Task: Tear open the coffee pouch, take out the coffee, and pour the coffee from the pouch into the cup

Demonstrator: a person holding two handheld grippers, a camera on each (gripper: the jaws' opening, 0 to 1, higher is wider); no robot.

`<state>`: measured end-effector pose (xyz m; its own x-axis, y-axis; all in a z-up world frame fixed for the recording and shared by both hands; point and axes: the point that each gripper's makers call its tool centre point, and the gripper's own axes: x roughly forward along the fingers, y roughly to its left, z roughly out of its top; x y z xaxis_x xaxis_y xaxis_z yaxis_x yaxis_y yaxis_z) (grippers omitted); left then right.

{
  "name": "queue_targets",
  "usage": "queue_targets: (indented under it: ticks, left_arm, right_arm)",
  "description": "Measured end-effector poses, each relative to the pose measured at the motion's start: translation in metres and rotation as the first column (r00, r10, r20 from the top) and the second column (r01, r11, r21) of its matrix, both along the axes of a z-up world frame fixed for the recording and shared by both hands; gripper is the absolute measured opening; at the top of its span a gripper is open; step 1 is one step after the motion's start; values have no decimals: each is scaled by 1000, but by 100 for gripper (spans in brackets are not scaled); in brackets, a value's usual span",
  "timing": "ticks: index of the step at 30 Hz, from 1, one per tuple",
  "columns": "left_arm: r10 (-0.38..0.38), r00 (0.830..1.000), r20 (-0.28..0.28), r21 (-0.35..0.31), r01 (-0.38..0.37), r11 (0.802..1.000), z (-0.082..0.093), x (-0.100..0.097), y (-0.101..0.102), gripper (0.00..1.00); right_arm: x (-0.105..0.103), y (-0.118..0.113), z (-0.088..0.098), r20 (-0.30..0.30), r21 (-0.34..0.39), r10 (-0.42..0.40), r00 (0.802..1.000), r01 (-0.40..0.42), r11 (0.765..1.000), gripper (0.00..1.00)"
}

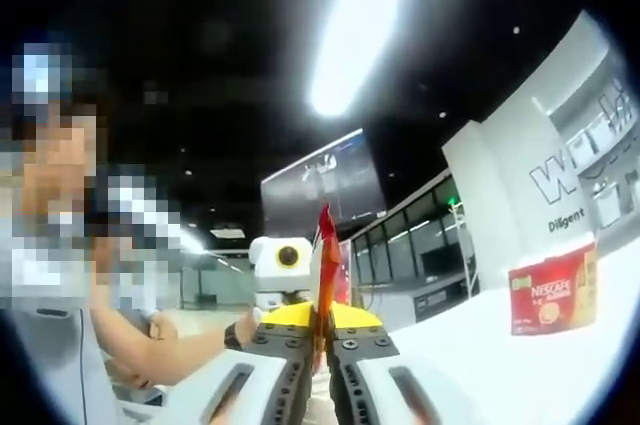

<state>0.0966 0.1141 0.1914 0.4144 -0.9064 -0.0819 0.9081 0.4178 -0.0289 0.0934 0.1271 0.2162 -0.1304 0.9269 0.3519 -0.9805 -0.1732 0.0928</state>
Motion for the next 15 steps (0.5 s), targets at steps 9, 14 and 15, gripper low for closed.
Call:
queue_targets:
  ticks: [9, 14, 15]
  left_arm:
    - [3, 1000, 1, 17, -3, 1000, 1, -1, 1, 5]
    - [5, 1000, 7, 12, -5, 1000, 3, -2, 3, 5]
    - [5, 1000, 8, 12, -5, 1000, 4, -3, 3, 5]
  right_arm:
    - [-3, 1, 1, 0, 10, 5, 1000, -5, 1000, 5]
    - [-4, 2, 3, 11, 5, 4, 1000, -4, 1000, 5]
    - [-3, 2, 4, 12, 4, 4, 1000, -4, 1000, 5]
